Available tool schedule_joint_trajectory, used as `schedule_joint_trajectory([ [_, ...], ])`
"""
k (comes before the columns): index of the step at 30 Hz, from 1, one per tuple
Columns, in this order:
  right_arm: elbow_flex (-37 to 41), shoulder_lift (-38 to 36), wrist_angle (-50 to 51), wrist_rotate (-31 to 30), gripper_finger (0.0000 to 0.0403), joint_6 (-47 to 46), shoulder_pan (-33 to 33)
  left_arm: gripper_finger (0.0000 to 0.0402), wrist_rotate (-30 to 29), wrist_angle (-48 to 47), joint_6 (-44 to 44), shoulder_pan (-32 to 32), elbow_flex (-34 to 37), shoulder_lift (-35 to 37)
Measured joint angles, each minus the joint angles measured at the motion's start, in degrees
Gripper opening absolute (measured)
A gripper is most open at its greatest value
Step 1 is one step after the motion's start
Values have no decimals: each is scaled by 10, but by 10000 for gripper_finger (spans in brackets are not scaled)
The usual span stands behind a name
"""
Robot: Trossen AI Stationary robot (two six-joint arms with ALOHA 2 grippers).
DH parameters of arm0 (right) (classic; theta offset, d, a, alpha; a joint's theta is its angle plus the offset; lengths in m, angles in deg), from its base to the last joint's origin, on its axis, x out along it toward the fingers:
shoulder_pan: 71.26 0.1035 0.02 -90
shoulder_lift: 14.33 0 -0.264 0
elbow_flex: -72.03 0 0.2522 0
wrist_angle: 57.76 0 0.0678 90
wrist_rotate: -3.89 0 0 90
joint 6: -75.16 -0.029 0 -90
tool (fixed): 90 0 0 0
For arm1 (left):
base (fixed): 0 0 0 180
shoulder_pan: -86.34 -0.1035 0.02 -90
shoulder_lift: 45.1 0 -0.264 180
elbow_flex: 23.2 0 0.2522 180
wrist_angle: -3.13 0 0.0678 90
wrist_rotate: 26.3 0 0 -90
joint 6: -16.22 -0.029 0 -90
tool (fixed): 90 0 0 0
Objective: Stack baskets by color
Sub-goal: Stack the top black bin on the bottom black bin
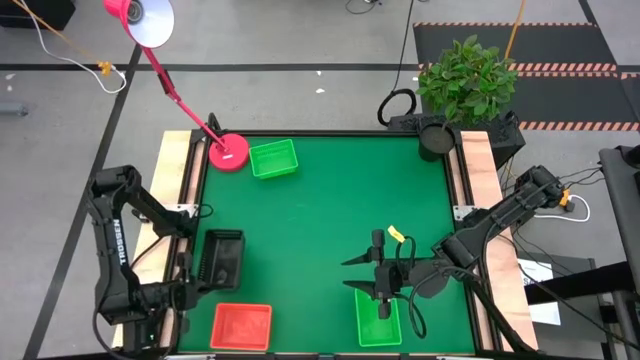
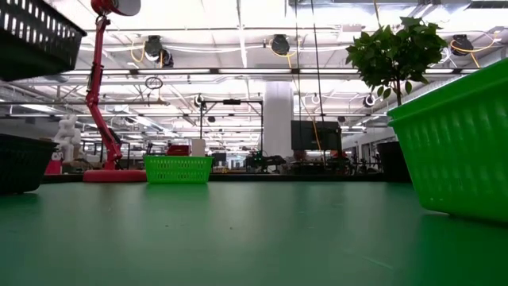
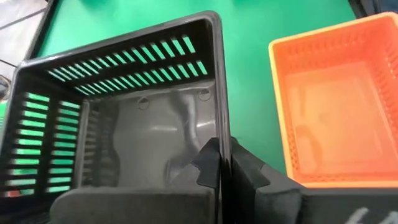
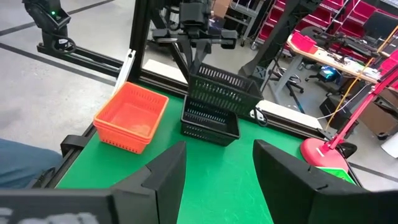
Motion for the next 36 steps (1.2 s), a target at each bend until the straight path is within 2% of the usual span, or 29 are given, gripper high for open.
schedule_joint_trajectory([
  [6, 0, 0, 0, 0, 180, 0, 0, 6, 15, 20, 19, 0, 34, 0],
  [11, 0, 0, 0, 0, 180, 0, 0, 17, 37, 39, 30, 0, 63, 1],
  [16, 0, 0, 1, 0, 180, 0, 0, 6, 55, 64, 29, 0, 83, 2],
  [22, 0, 0, 3, 0, 180, -4, 0, 17, 72, 91, 27, 0, 97, 2],
  [27, 0, 0, 9, 1, 180, -14, 0, 6, 110, 94, 32, 0, 100, 2],
  [32, 0, 0, 11, 0, 180, -16, 0, 17, 116, 98, 36, 0, 100, 2],
  [36, 0, 0, 11, 0, 180, -16, 0, 7, 123, 100, 32, 0, 100, 2],
])
